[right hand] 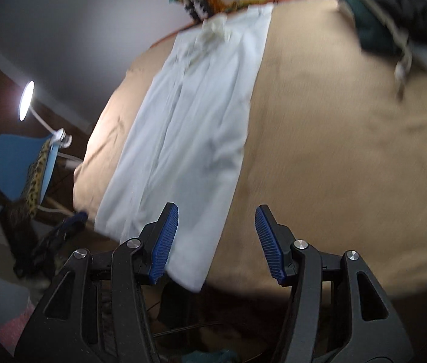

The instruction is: Fold small clothes

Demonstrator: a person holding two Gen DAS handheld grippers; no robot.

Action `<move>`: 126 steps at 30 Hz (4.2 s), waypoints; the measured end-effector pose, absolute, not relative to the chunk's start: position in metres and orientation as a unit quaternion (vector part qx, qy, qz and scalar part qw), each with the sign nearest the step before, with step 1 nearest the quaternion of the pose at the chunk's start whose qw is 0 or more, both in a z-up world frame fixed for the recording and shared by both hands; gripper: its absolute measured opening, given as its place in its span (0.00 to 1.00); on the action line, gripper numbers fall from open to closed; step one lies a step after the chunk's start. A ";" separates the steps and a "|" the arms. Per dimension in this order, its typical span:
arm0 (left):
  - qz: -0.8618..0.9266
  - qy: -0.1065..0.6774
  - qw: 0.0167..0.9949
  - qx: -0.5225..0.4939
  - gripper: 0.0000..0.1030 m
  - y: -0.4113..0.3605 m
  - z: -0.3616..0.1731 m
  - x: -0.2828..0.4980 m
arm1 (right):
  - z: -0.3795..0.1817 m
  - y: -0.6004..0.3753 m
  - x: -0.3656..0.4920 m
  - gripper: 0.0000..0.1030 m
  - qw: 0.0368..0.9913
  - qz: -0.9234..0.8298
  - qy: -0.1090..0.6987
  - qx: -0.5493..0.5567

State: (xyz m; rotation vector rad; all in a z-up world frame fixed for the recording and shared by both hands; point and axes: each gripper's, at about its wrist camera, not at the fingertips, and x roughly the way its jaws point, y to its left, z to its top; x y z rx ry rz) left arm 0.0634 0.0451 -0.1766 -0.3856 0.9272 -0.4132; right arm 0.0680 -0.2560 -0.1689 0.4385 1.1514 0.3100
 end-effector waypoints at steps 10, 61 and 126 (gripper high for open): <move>-0.235 0.490 0.808 -0.229 0.05 0.035 -0.208 0.080 | -0.196 -0.225 0.045 0.09 0.788 0.168 0.557 0.201; -0.228 0.502 0.790 -0.269 0.29 0.046 -0.197 0.086 | -0.212 -0.232 0.027 0.08 0.756 0.231 0.552 0.267; -0.241 0.543 0.754 -0.281 0.02 0.041 -0.207 0.104 | -0.213 -0.281 0.030 0.06 0.720 0.220 0.531 0.390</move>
